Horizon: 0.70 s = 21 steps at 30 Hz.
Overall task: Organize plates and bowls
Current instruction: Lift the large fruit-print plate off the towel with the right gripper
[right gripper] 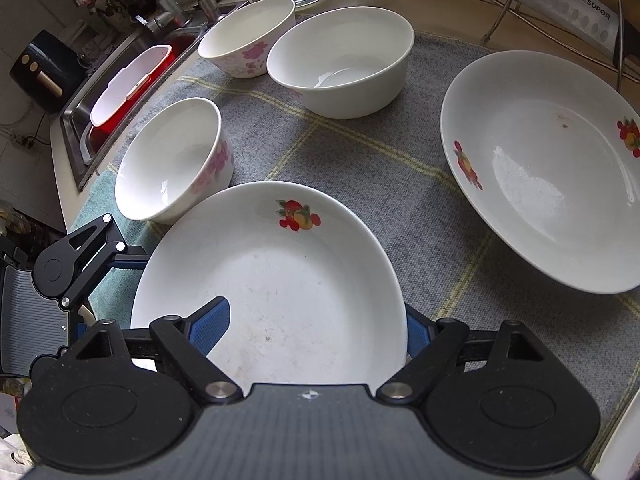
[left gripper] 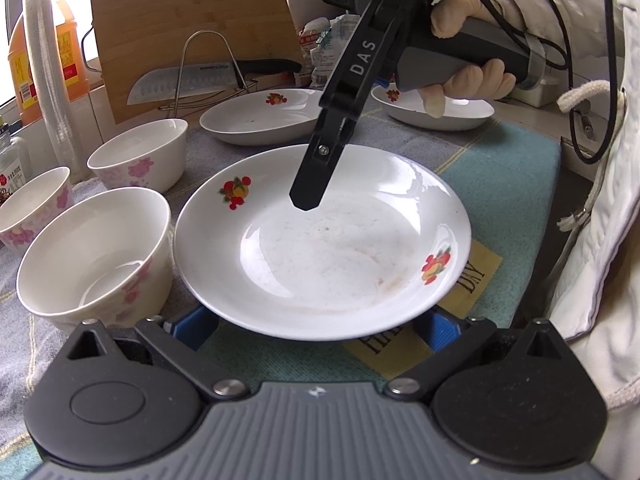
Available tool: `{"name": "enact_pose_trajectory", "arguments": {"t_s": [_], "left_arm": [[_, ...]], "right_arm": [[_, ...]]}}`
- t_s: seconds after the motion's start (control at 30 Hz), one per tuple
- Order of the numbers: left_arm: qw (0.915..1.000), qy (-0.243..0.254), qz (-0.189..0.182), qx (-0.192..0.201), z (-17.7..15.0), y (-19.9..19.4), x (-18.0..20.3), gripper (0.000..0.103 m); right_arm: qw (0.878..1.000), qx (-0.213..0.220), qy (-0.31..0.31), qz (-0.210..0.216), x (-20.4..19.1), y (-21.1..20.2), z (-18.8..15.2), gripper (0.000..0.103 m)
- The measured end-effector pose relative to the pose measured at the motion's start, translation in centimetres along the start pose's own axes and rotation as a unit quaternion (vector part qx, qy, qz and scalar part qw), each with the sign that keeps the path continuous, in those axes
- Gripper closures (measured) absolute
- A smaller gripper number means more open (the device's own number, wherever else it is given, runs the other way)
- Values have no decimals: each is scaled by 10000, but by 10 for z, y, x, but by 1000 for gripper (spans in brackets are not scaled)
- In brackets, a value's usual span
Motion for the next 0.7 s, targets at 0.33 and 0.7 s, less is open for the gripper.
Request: {"name": "enact_pose_trajectory", "arguments": {"t_s": [0.33,0.7], "left_arm": [[10000,-42,-57,-68,2,1,-1,1],[9996,-131,-121,-208,6,1,-2,2]], "right_arm": [[10000,-7,31,5,0,0,0,11],[10000,18,44,6,-2,-1,0,11]]}}
Point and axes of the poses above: each gripper's, at about its wrist camera, not at the fingertips, and y roughly the way its jaws point, x to its right, z to its top, the point moved 1 cm from there along y, roughly the way its jaws point, and after that the axes turned 15 degrees about -y, right-handed, at the moved point
